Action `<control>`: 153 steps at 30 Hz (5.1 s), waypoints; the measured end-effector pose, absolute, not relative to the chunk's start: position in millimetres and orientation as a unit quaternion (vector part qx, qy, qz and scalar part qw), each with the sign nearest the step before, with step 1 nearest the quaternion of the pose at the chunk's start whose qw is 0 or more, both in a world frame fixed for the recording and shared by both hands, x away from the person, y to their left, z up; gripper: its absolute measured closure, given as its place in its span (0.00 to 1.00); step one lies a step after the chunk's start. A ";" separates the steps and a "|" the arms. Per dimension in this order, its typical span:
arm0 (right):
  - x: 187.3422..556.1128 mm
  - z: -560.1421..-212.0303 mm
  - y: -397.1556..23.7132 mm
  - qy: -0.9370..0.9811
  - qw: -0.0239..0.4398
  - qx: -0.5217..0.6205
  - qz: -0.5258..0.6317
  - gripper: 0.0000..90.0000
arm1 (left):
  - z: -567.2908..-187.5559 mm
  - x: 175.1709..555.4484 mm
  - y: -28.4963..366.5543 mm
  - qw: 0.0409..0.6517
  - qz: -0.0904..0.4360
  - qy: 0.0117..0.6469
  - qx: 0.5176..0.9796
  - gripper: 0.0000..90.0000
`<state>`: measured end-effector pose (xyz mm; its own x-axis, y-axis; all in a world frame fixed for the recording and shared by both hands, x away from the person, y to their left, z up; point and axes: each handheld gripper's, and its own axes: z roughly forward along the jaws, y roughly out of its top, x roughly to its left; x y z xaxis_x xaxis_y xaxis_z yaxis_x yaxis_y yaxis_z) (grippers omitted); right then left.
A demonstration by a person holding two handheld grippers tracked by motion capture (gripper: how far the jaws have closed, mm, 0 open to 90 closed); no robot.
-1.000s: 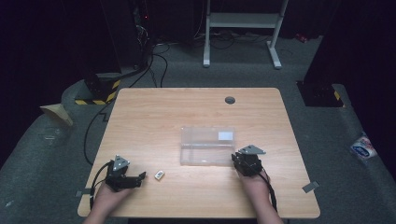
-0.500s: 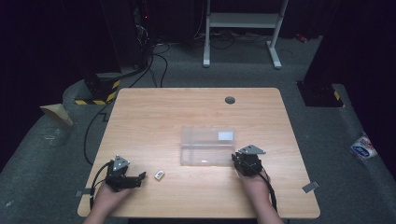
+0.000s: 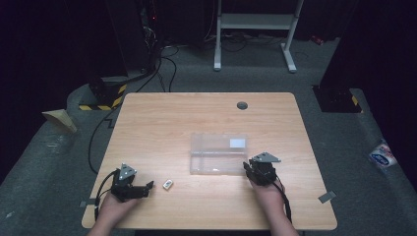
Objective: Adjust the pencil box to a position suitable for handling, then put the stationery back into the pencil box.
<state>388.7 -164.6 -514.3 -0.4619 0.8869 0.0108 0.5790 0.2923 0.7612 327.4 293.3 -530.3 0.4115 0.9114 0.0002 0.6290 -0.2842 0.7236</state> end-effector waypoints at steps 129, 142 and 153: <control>357.3 -523.8 -258.3 0.757 0.227 0.524 0.316 0.22 | -526.8 308.8 219.3 0.372 0.202 0.416 0.805 0.69; 357.3 -523.7 -258.4 0.758 0.226 0.524 0.316 0.22 | -527.0 309.1 219.7 0.376 0.199 0.410 0.807 0.75; 357.4 -523.8 -258.4 0.758 0.227 0.524 0.316 0.22 | -523.1 309.6 221.6 0.377 0.203 0.411 0.805 0.75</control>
<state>357.4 -258.4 -523.8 -0.3484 0.9373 -0.0122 0.6503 0.2510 0.7170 309.6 221.6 -523.1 0.5803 0.8142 0.0169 0.5079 -0.3780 0.7740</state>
